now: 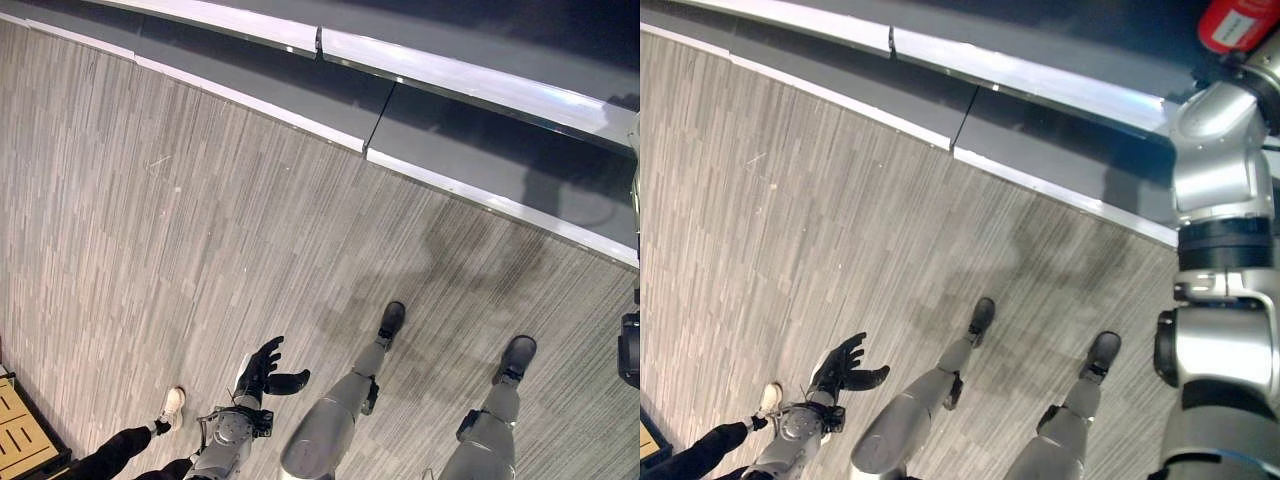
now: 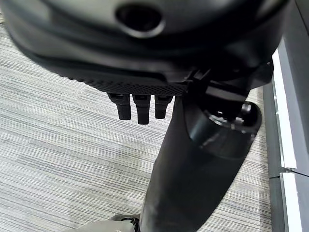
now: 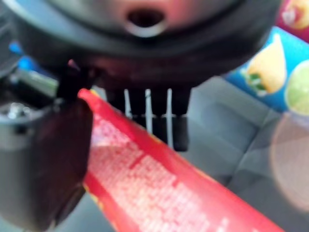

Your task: Put the goods on the table back onto the shelves and tidy them up.

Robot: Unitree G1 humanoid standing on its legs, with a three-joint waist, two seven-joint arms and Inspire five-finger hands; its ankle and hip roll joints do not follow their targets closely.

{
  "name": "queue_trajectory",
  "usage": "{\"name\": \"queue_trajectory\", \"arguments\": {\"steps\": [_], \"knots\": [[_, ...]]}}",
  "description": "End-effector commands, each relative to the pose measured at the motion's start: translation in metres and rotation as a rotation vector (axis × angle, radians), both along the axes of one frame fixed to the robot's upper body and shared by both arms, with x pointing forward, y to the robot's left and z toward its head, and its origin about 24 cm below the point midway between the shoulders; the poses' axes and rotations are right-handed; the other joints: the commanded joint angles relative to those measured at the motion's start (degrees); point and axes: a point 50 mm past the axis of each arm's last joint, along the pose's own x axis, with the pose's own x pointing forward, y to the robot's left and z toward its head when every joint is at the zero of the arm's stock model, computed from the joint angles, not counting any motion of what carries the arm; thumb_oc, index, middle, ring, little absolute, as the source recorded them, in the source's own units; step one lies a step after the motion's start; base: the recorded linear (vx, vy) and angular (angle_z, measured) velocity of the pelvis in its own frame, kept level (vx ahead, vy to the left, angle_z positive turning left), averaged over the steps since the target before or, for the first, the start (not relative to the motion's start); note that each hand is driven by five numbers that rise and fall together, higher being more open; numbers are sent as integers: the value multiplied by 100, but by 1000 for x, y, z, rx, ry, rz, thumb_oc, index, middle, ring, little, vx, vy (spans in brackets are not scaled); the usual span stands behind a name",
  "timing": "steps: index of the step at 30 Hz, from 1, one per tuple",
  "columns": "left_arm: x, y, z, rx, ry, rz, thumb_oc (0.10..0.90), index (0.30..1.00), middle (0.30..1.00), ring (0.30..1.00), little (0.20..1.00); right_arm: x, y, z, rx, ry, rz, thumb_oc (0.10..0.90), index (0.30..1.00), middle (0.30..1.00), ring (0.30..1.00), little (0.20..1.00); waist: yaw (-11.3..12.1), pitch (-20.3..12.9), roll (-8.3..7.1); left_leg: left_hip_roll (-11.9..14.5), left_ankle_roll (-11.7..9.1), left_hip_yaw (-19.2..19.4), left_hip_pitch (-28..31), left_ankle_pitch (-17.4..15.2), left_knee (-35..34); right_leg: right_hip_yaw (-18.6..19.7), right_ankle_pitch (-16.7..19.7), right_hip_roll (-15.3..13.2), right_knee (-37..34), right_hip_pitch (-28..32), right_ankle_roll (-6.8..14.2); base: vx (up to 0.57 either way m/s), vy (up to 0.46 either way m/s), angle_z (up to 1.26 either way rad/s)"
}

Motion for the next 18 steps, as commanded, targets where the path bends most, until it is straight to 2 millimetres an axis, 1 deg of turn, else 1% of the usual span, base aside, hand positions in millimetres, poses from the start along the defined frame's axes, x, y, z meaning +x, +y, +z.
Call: {"name": "queue_trajectory", "arguments": {"steps": [1, 8, 13, 18], "knots": [[-17, 26, -4, 109, 25, 21, 800, 900, 900, 900, 900, -48, 9, 55, -258, -232, -117, 400, 300, 300, 300, 300, 176, 51, 230, 376, -359, -142, 351, -769, 30, -103, -717, 24, 1130, -187, -14, 0, 0, 0], [-16, 26, -4, 111, 21, 15, 800, 900, 900, 900, 900, -49, 8, 60, -260, -235, -131, 400, 300, 300, 300, 300, 170, 64, 233, 362, -360, -114, 305, -761, 30, -62, -693, 19, 1127, -264, -9, 1, 0, 0], [-18, 27, -4, 108, 23, 21, 800, 900, 900, 900, 900, -52, 0, 68, -255, -220, -164, 400, 300, 300, 300, 300, 192, 41, 232, 343, -369, -80, 257, -753, 30, -46, -694, 9, 1148, -322, -2, 0, 0, 0], [-17, 27, -3, 104, 17, 21, 800, 900, 900, 900, 900, -51, -5, 69, -243, -194, -181, 400, 300, 300, 300, 300, 179, 44, 229, 351, -374, -71, 240, -748, 30, -15, -702, 10, 1184, -375, -7, 0, 0, 0]]}}
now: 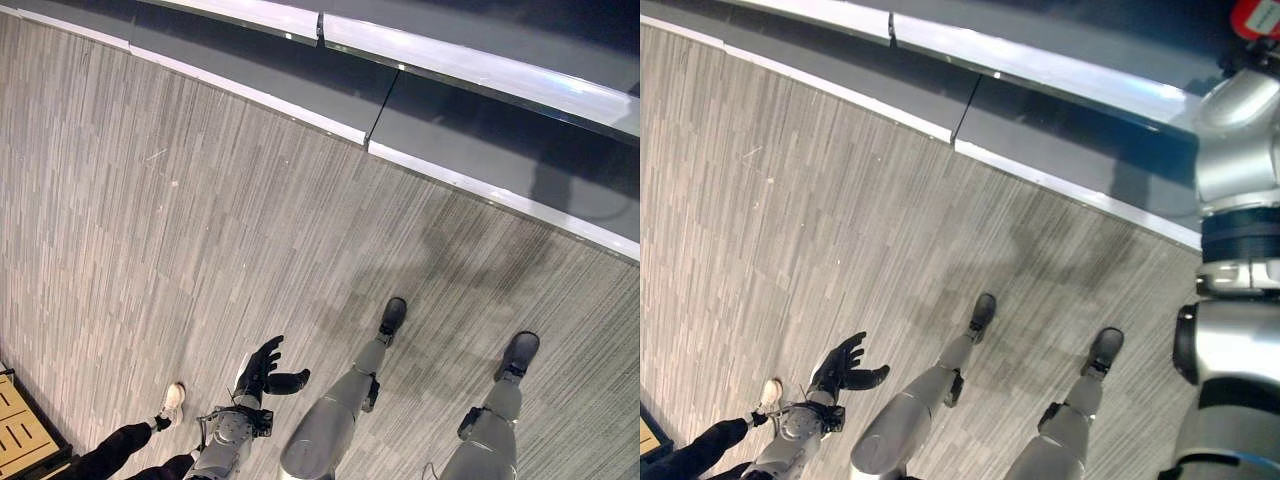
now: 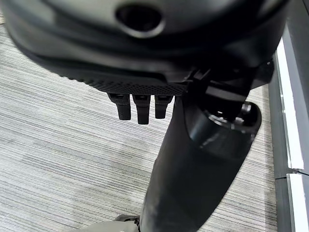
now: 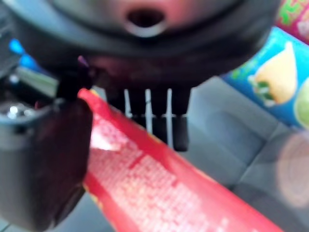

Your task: Put the goods on the table back onto the shelves and tidy them up.

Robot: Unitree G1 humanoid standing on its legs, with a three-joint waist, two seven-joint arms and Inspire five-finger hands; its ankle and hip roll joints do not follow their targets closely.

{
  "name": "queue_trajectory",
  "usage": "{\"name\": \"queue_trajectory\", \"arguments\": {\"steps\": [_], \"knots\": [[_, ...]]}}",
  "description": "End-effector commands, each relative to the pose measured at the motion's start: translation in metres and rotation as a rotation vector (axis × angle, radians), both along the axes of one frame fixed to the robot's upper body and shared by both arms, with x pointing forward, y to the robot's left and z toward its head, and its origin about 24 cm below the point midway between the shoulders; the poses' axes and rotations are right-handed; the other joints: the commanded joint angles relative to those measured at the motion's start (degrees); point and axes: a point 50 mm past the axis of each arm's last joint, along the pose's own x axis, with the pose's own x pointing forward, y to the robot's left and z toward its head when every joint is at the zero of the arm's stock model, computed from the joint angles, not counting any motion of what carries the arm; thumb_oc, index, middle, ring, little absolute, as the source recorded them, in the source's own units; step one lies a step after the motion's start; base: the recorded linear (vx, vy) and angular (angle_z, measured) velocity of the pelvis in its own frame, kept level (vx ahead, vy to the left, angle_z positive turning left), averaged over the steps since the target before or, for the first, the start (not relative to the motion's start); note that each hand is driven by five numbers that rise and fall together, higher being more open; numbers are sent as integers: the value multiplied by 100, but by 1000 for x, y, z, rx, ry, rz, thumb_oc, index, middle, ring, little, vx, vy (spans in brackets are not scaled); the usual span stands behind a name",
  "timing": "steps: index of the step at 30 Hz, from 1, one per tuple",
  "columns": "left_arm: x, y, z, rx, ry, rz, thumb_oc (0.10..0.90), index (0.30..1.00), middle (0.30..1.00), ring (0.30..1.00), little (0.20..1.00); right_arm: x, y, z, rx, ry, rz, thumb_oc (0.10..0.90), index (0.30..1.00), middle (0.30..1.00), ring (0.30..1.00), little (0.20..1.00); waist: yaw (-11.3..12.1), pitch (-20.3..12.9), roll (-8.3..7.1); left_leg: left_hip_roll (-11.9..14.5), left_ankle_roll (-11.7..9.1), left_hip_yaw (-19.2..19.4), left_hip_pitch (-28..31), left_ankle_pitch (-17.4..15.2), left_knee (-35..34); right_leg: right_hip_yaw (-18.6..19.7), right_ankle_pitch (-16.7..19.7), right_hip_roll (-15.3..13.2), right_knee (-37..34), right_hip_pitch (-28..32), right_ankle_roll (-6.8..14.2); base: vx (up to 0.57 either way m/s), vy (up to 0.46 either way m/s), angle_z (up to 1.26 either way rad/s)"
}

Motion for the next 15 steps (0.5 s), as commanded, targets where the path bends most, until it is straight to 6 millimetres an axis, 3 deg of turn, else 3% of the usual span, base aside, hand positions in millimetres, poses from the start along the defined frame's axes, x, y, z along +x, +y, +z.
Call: {"name": "queue_trajectory", "arguments": {"steps": [1, 4, 6, 7, 8, 15], "knots": [[-17, 27, -4, 107, 21, 21, 800, 900, 900, 900, 900, -42, 8, 56, -206, -185, -78, 400, 300, 300, 300, 300, 164, 40, 231, 362, -430, -76, 357, -666, 29, -17, -743, 27, 1171, -239, -23, 0, 0, 0], [-17, 27, -4, 109, 21, 21, 800, 900, 900, 900, 900, -41, 9, 54, -203, -183, -69, 400, 300, 300, 300, 300, 154, 45, 224, 375, -427, -67, 364, -671, 29, 10, -750, 48, 1173, -242, -36, 0, 0, 0], [-17, 28, -3, 110, 21, 22, 800, 900, 900, 900, 900, -40, 9, 52, -198, -184, -62, 598, 596, 596, 596, 596, 154, 39, 225, 382, -425, -73, 371, -670, 29, 29, -752, 53, 1170, -239, -39, 0, 0, 0], [-17, 28, -4, 110, 22, 20, 800, 900, 900, 900, 900, -39, 9, 51, -196, -178, -60, 748, 822, 822, 822, 822, 157, 38, 224, 384, -423, -79, 373, -671, 29, 42, -754, 59, 1168, -237, -42, 0, 0, 0], [-17, 28, -4, 110, 22, 21, 800, 900, 900, 900, 900, -39, 8, 51, -191, -178, -60, 800, 900, 900, 900, 900, 155, 39, 221, 383, -424, -82, 376, -668, 29, 43, -756, 60, 1166, -234, -44, 0, 0, 0], [-15, 27, -3, 112, 18, 18, 800, 900, 900, 900, 900, -36, 4, 46, -158, -172, -58, 800, 900, 900, 900, 900, 115, 43, 218, 368, -421, -90, 378, -663, 29, 58, -747, 55, 1132, -205, -38, 0, 0, 0]]}}
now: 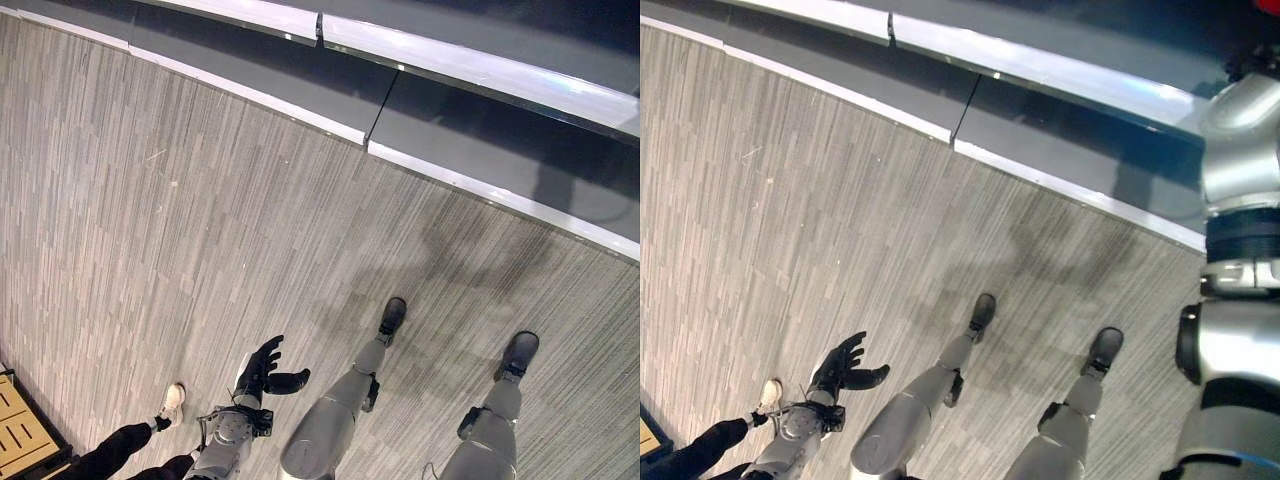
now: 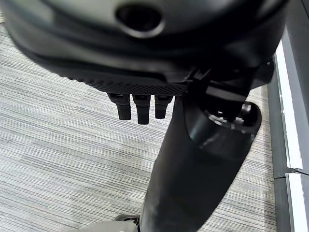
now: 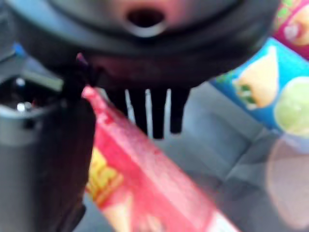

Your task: Put the goods on the table back onto the shelves and tidy them up.

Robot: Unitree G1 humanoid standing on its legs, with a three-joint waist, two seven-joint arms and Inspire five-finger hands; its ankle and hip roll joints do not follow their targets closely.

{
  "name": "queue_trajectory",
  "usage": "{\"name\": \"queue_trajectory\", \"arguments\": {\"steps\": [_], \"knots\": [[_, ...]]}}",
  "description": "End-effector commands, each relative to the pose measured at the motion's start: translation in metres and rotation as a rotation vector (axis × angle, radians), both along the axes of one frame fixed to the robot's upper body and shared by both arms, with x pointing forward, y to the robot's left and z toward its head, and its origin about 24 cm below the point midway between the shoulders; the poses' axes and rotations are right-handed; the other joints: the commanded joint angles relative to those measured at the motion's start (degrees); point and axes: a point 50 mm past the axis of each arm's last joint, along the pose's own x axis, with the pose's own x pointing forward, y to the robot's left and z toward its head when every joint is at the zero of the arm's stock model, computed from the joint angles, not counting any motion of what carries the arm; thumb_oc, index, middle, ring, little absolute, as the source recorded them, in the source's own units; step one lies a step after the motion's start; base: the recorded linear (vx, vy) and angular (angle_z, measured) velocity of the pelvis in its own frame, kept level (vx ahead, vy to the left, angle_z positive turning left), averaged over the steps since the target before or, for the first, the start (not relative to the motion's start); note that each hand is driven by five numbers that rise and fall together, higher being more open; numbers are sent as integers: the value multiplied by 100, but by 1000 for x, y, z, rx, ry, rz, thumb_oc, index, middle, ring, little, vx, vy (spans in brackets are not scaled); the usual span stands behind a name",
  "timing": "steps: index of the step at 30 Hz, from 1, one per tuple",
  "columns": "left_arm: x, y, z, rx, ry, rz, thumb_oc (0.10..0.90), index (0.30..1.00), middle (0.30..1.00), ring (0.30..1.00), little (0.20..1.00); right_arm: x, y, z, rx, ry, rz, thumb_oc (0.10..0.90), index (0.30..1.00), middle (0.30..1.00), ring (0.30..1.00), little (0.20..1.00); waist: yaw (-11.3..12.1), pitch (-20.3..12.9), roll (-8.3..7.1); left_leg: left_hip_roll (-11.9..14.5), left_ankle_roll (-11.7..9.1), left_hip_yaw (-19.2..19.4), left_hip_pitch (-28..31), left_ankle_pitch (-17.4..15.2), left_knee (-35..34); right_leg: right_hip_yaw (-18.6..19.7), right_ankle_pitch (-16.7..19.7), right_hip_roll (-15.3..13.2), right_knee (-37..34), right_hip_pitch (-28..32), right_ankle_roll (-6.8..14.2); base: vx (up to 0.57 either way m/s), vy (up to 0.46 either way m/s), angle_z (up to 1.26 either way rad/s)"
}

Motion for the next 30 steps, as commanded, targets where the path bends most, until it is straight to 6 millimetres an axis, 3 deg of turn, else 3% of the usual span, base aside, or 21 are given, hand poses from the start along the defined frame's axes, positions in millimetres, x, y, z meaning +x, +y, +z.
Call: {"name": "queue_trajectory", "arguments": {"steps": [1, 5, 9, 11, 15, 17, 21, 24, 26, 27, 28, 30], "knots": [[-16, 27, -3, 113, 22, 17, 800, 900, 900, 900, 900, -38, 12, 51, -203, -193, -54, 800, 900, 900, 900, 900, 117, 38, 214, 363, -419, -97, 388, -666, 29, 59, -745, 51, 1127, -197, -39, 0, 0, 0], [-13, 24, -3, 110, 20, 15, 800, 900, 900, 900, 900, -37, 18, 43, -197, -222, -8, 800, 900, 900, 900, 900, 80, 16, 186, 365, -406, -98, 449, -691, 29, 83, -744, 72, 1087, -94, -37, 0, 0, 0], [-14, 25, -6, 109, 50, 26, 800, 900, 900, 900, 900, -33, 35, 11, -177, -269, 112, 800, 900, 900, 900, 900, -20, -66, 3, 448, -378, -81, 671, -733, 29, 6, -692, 158, 912, 264, -56, 5, -23, 2], [-19, 30, -12, 127, 98, 42, 800, 900, 900, 900, 900, -26, 49, -40, -129, -226, 236, 800, 900, 900, 900, 900, -174, -205, -378, 586, -364, -13, 903, -818, 29, -85, -582, 326, 613, 685, -66, 19, -86, -6], [-29, 38, -20, 144, 160, 80, 800, 900, 900, 900, 900, -19, 58, -98, -57, -87, 340, 800, 900, 900, 900, 900, -385, -345, -769, 705, -327, 124, 1168, -922, 29, -69, -455, 433, 342, 992, -57, 50, 19, -18], [-49, 53, -32, 187, 254, 132, 800, 900, 900, 900, 900, -26, 69, -161, 31, 95, 499, 800, 900, 900, 900, 900, -656, -527, -1189, 765, -254, 353, 1544, -1076, 29, 65, -265, 491, 95, 1247, -35, 106, 161, -46], [-66, 68, -40, 214, 328, 182, 800, 900, 900, 900, 900, -42, 75, -208, 161, 249, 707, 800, 900, 900, 900, 900, -1050, -662, -1529, 714, -124, 650, 1830, -1255, 29, 297, -68, 472, 62, 1261, 38, 37, 160, -37], [-73, 80, -38, 231, 337, 207, 800, 900, 900, 900, 900, -48, 74, -225, 206, 315, 765, 800, 900, 900, 900, 900, -1242, -712, -1723, 710, -23, 1074, 2116, -1381, 29, 486, 80, 529, 92, 1168, 109, 13, 159, -63], [-77, 88, -37, 244, 337, 227, 800, 900, 900, 900, 900, -51, 70, -229, 222, 328, 754, 800, 900, 900, 900, 900, -1310, -702, -1782, 842, -11, 1533, 2458, -1462, 29, 423, 275, 512, 246, 1090, 176, -6, 110, -143], [-77, 88, -37, 244, 337, 227, 800, 900, 900, 900, 900, -51, 70, -229, 222, 328, 754, 800, 900, 900, 900, 900, -1304, -698, -1783, 844, -11, 1539, 2464, -1463, 29, 429, 275, 515, 246, 1093, 175, -15, -14, -174], [-75, 90, -34, 241, 317, 219, 800, 900, 900, 900, 900, -52, 66, -224, 184, 332, 728, 800, 900, 900, 900, 900, -1286, -737, -1712, 1063, -66, 1850, 2644, -1510, 39, -65, 233, 317, 364, 1206, 137, -14, -49, -123], [-72, 91, -30, 231, 292, 223, 800, 900, 900, 900, 900, -55, 63, -218, 157, 325, 706, 800, 900, 900, 900, 900, -1251, -809, -1717, 1216, -122, 2143, 2756, -1505, 84, -529, 290, 76, 477, 1349, 130, 12, -97, -98]]}}
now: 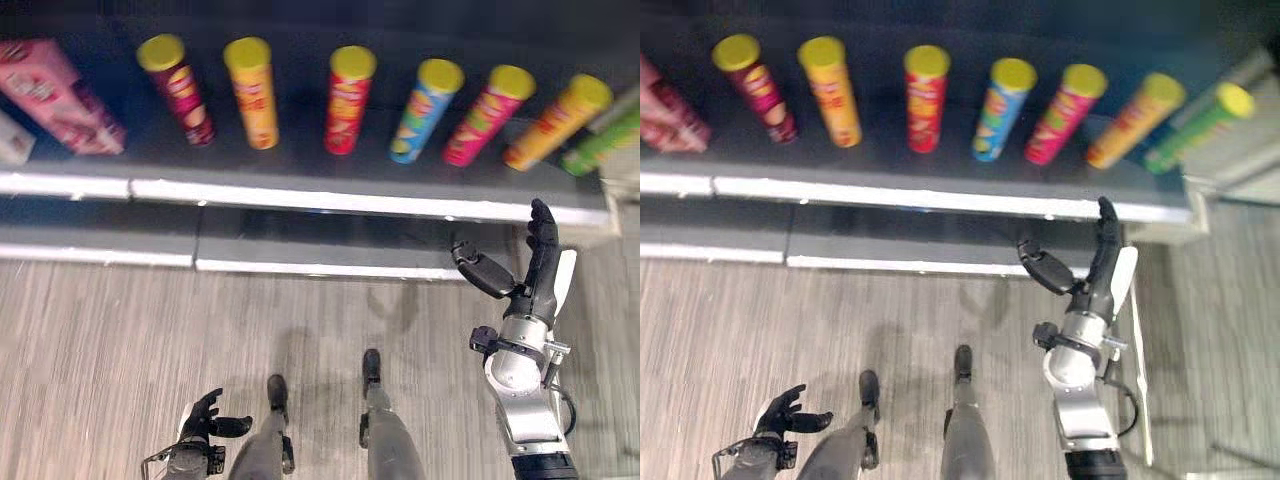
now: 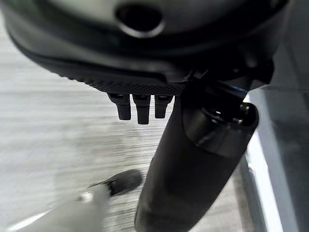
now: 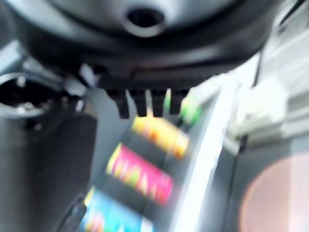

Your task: Put the goods on the table back onto the shelves and tidy them up.

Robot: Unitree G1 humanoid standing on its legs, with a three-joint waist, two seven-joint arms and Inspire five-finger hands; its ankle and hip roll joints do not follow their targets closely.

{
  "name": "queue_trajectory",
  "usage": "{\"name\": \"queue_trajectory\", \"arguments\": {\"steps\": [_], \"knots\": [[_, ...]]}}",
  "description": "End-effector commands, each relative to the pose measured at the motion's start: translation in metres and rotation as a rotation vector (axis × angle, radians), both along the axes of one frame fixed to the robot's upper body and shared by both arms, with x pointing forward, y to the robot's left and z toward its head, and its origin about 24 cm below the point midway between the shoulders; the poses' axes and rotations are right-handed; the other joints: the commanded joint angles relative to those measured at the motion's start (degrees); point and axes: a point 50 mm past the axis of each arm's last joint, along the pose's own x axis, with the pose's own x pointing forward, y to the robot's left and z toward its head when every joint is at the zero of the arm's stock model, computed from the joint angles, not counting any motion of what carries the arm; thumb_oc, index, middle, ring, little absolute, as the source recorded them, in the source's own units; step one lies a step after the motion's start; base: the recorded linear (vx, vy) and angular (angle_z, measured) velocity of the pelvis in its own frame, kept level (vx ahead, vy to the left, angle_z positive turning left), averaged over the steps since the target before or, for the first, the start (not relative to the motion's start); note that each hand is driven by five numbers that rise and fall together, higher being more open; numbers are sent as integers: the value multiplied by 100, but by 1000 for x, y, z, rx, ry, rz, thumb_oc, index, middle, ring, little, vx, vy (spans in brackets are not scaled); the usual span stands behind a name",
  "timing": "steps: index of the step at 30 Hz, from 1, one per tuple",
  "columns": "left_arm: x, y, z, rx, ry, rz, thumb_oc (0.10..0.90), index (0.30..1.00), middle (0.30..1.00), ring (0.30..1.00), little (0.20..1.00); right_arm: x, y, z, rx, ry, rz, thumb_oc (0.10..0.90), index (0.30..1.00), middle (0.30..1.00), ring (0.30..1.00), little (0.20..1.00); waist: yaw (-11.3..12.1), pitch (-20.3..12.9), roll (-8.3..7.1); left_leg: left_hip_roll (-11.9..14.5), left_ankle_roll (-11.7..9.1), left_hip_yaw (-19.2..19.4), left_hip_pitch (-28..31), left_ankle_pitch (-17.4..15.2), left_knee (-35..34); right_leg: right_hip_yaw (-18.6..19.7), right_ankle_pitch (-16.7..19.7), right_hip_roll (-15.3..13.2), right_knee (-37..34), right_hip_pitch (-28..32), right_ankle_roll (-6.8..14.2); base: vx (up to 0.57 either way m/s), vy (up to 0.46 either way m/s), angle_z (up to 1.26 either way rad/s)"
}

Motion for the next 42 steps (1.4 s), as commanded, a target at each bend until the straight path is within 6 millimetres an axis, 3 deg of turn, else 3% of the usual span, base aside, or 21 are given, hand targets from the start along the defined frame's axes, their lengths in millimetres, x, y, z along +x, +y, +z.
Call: {"name": "queue_trajectory", "arguments": {"steps": [1, 2, 3, 4, 5, 8, 11, 12, 13, 14, 15, 16, 18, 20, 22, 23, 24, 27, 29, 37, 42], "knots": [[-15, 8, 3, 30, -16, -26, 800, 900, 900, 900, 900, -2, -23, 78, -187, -332, -46, 800, 900, 900, 900, 900, 375, -435, 398, 461, -340, -130, 353, -723, 118, -863, -117, -832, 495, 392, 294, 15, -96, -97], [-15, 8, 3, 30, -16, -27, 800, 900, 900, 900, 900, -2, -23, 78, -186, -332, -46, 800, 900, 900, 900, 900, 376, -434, 383, 445, -334, -128, 342, -708, 122, -858, -95, -846, 482, 387, 294, 60, -231, -166], [-15, 10, 4, 20, -23, -7, 800, 900, 900, 900, 900, -6, -30, 87, -236, -356, -100, 800, 900, 900, 900, 900, 504, -629, 243, 635, -462, 349, 522, -810, 274, -1551, -31, -986, 378, 588, 330, 179, -400, -226], [-16, 10, 3, 9, -14, 5, 800, 900, 900, 900, 900, -10, -35, 90, -264, -352, -121, 800, 900, 900, 900, 900, 518, -825, 136, 891, -623, 495, 633, -924, 447, -1553, -333, -786, 186, 807, 335, 184, -521, -200], [-16, 9, 1, 6, -7, 4, 800, 900, 900, 900, 900, -13, -40, 93, -286, -347, -132, 800, 900, 900, 900, 900, 453, -870, 43, 976, -659, 651, 633, -809, 538, -1542, -334, -751, 208, 795, 288, 186, -460, -103], [-13, 5, 3, -17, -23, -12, 800, 900, 900, 900, 900, -23, -48, 112, -333, -405, -130, 800, 900, 900, 900, 900, 265, -1026, 59, 1337, -808, 757, 804, -697, 684, -1294, -640, -424, 327, 846, 127, 124, -346, -54], [-7, 0, 6, -44, -50, -32, 800, 900, 900, 900, 900, -30, -56, 126, -337, -451, -122, 800, 900, 900, 900, 900, 115, -1121, 203, 1875, -1012, 759, 757, -142, 1220, -1127, -989, 148, 259, 1027, -165, 149, -453, -58], [-7, -1, 7, -55, -58, -26, 800, 900, 900, 900, 900, -30, -53, 140, -304, -524, -66, 800, 900, 900, 900, 900, 104, -1097, 213, 2197, -891, 346, 512, 516, 2294, -875, -1321, 680, 147, 1312, -561, 182, -537, -72], [-7, -1, 7, -55, -59, -26, 800, 900, 900, 900, 900, -29, -53, 141, -304, -525, -65, 800, 900, 900, 900, 900, 95, -1093, 222, 2211, -893, 331, 488, 499, 2331, -880, -1324, 687, 150, 1309, -565, 171, -494, -100], [-7, -2, 7, -62, -63, -23, 800, 900, 900, 900, 900, -26, -50, 142, -298, -522, -41, 800, 900, 900, 900, 900, 169, -1068, 173, 1932, -723, -12, 342, 295, 2465, -739, -1363, 729, 140, 1316, -628, 52, -134, -88], [-6, -3, 7, -66, -67, -19, 800, 900, 900, 900, 900, -24, -48, 144, -301, -522, -22, 800, 900, 900, 900, 900, 250, -1044, 102, 1486, -570, -369, 51, 42, 2588, -578, -1391, 730, 135, 1329, -652, 110, -199, -107], [-8, -4, 5, -71, -57, -13, 800, 900, 900, 900, 900, -23, -48, 146, -304, -525, -13, 800, 900, 900, 900, 900, 295, -1042, 70, 1234, -511, -536, -95, -235, 2552, -482, -1424, 779, 107, 1416, -645, 140, -168, -89], [-9, -4, 4, -70, -51, -16, 800, 900, 900, 900, 900, -23, -50, 146, -300, -522, -16, 800, 900, 900, 900, 900, 311, -1042, 34, 1099, -453, -520, -137, -398, 2432, -410, -1421, 778, 75, 1467, -619, 102, -94, -70], [-11, -5, 2, -74, -31, -37, 800, 900, 900, 900, 900, -23, -53, 148, -303, -516, -19, 800, 900, 900, 900, 900, 417, -1032, 27, 805, -365, -567, -378, -652, 2105, -320, -1459, 754, 48, 1549, -607, 109, -40, -57], [-13, -8, -1, -76, -15, -52, 800, 900, 900, 900, 900, -18, -52, 147, -295, -504, -4, 800, 900, 900, 900, 900, 595, -982, 86, 263, -324, -890, -712, -462, 1650, -155, -1459, 868, 40, 1633, -598, 159, -44, -26], [-14, -10, -2, -80, -10, -58, 800, 900, 900, 900, 900, -11, -52, 143, -259, -486, 18, 800, 900, 900, 900, 900, 771, -919, 191, -139, -360, -1176, -949, -108, 1178, 7, -1466, 1046, 23, 1741, -599, 243, -43, -48], [-15, -10, -4, -82, 3, -59, 800, 900, 900, 900, 900, -7, -53, 142, -231, -473, 37, 800, 900, 900, 900, 900, 833, -890, 274, -297, -397, -1186, -1106, 157, 932, 119, -1540, 1166, 28, 1840, -628, 248, -27, -67], [-29, -11, -12, -95, 62, -45, 800, 900, 900, 900, 900, -4, -54, 139, -246, -429, 68, 800, 900, 900, 900, 900, 840, -972, 354, -321, -284, -1293, -644, 208, 383, 289, -1686, 1319, 151, 1881, -655, 189, 37, -60], [-36, -9, -17, -85, 108, -53, 800, 900, 900, 900, 900, -4, -50, 142, -244, -432, 127, 800, 900, 900, 900, 900, 757, -1064, 311, -283, -317, -1249, -402, 298, 128, 347, -1713, 1294, 169, 1855, -663, 167, 49, -50], [-38, -15, -20, -84, 131, -104, 800, 900, 900, 900, 900, -10, -56, 143, -416, -355, 80, 800, 900, 900, 900, 900, 578, -1141, 294, -229, -225, -1066, -85, 118, 15, 372, -1728, 1229, 181, 1827, -630, 68, 23, -6], [-43, -16, -22, -80, 148, -116, 800, 900, 900, 900, 900, -11, -61, 135, -435, -302, 65, 800, 900, 900, 900, 900, 547, -1162, 240, -207, -205, -1032, 8, 35, 15, 368, -1694, 1203, 131, 1853, -590, 19, -6, -5]]}}
